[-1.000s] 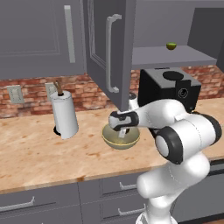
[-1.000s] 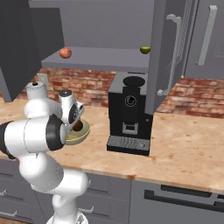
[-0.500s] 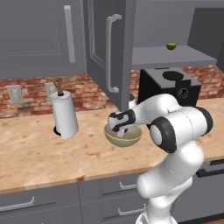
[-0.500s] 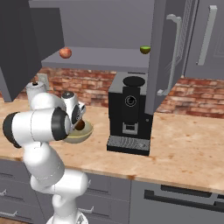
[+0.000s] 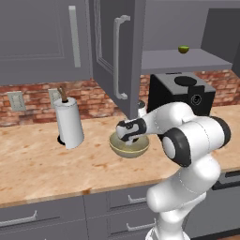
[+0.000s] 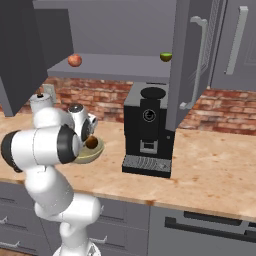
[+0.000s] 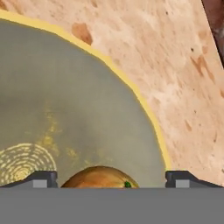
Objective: Open the cabinet. Pick the peach and orange from the cabinet and place them into the bowl. Then close the cabinet.
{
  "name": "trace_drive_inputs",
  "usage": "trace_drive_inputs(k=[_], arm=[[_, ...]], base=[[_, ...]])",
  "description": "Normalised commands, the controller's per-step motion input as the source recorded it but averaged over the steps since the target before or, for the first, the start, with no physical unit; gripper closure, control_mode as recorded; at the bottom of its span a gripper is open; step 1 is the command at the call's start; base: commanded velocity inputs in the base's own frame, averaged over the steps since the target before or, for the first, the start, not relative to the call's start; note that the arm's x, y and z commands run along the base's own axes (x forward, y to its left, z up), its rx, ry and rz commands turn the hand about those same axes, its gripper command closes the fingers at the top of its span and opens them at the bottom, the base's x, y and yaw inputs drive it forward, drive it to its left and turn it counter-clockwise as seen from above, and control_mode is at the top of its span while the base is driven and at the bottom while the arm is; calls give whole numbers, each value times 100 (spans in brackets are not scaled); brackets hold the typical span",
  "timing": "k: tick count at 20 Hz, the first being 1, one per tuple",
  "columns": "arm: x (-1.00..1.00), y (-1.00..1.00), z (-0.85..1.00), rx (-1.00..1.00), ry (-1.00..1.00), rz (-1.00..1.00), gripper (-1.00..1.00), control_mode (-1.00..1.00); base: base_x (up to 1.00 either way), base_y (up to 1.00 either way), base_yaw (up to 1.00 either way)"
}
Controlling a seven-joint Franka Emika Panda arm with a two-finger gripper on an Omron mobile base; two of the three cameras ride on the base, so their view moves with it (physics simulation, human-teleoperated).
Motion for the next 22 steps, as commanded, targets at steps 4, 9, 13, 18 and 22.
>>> trace_drive_inputs(k=[4,9,13,18,22], arm=[[-8,0,65,0,-13,0,-100,-100],[-21,0,76,0,-14,0,-100,-100],[-30,-6,78,1,-12,0,-100,-100],[-26,-34,86,8,-16,0,-100,-100],[-24,-49,95,14,-20,0,-100,-100]], base=[[0,0,0],[0,0,0],[0,0,0],[0,0,0],[0,0,0]])
